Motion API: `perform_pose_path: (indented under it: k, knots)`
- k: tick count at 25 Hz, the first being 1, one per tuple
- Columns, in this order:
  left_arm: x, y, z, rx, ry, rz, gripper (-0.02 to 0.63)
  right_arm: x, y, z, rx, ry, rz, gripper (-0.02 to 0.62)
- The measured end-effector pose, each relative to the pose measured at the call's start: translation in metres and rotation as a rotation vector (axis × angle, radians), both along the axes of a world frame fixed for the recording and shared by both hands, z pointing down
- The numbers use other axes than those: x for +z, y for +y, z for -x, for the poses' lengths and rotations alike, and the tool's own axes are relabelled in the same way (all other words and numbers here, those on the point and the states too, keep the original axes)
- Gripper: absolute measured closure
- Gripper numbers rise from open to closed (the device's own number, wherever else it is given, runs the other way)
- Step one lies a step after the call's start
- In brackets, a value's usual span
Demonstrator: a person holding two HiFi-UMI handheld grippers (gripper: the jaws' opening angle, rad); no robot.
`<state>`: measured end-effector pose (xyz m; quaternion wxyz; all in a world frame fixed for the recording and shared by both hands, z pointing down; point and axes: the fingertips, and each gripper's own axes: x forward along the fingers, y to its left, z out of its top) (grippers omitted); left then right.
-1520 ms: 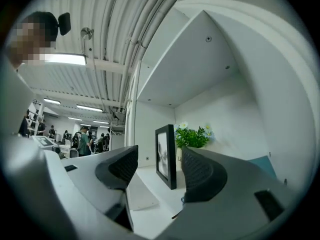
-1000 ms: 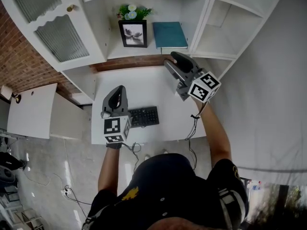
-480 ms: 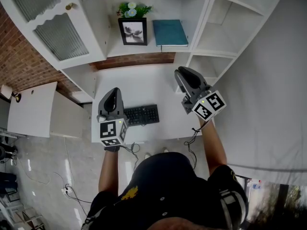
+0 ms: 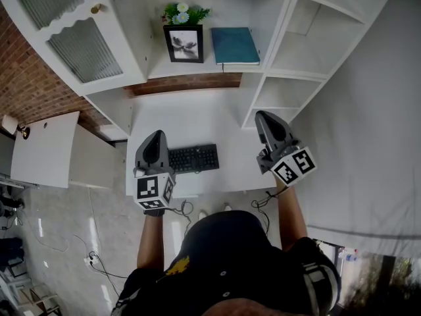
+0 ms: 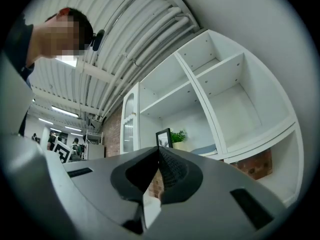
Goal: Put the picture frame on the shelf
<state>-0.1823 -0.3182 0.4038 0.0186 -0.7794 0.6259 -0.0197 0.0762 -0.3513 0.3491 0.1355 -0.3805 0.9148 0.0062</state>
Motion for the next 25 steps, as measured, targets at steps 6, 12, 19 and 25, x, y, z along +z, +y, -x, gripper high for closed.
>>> perform_pose_path:
  k: [6,12,19,25]
  knots:
    - [0.005,0.005,0.011,-0.025,0.0,0.011,0.588,0.012,0.008,-0.009,0.054,0.098,-0.007,0.589]
    - [0.01,0.009,0.014,-0.034,-0.006,0.028,0.588,0.021,0.013,-0.01,0.065,0.134,0.001,0.589]
    - [0.013,0.012,0.017,-0.043,-0.011,0.026,0.588,0.022,0.014,-0.009,0.065,0.153,-0.005,0.589]
    - [0.013,0.015,0.018,-0.048,-0.018,0.025,0.588,0.023,0.015,-0.007,0.059,0.16,-0.006,0.589]
